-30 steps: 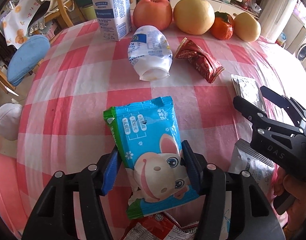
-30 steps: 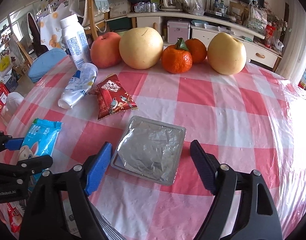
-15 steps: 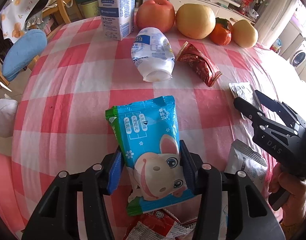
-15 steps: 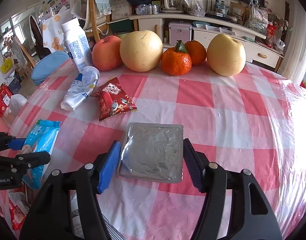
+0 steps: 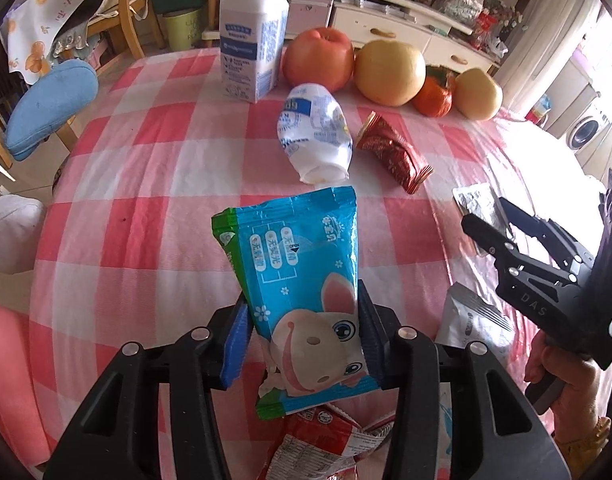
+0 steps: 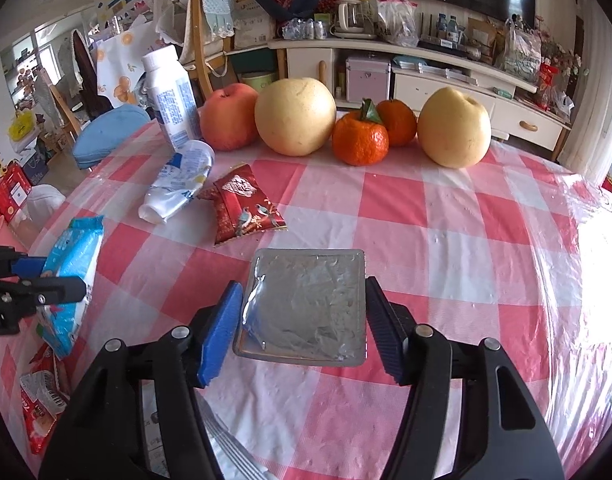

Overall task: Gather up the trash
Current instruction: 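Carry wipes packet and foil tray over the pink bucket and open both tools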

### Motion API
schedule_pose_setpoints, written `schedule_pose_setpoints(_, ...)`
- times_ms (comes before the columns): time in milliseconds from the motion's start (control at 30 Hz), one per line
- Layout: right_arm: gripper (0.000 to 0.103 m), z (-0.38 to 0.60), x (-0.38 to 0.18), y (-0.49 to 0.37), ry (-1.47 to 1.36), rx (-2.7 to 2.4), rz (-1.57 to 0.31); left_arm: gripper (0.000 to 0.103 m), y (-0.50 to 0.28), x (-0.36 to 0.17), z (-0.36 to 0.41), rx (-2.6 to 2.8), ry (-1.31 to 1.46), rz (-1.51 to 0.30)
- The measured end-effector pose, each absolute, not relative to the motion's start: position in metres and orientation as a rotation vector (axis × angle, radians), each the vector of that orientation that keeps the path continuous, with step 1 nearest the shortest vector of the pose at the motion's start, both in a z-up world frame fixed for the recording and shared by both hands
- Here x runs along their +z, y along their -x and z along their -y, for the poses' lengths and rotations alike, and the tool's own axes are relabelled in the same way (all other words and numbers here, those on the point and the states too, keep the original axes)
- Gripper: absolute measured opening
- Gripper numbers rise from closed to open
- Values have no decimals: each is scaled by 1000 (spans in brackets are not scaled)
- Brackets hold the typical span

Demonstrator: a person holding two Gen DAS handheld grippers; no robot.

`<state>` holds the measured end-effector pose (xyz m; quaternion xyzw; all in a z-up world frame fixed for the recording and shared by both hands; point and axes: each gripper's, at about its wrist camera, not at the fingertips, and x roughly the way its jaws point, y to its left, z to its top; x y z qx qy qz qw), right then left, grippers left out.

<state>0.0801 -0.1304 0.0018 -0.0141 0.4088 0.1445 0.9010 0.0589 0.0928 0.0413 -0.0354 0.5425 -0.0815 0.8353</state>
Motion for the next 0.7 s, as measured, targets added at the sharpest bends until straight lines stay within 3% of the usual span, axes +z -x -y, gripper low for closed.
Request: schedule_pose_setpoints(700,63,91,39,-27,68,399,-746,48,-20,86,-152,-184,158,-994)
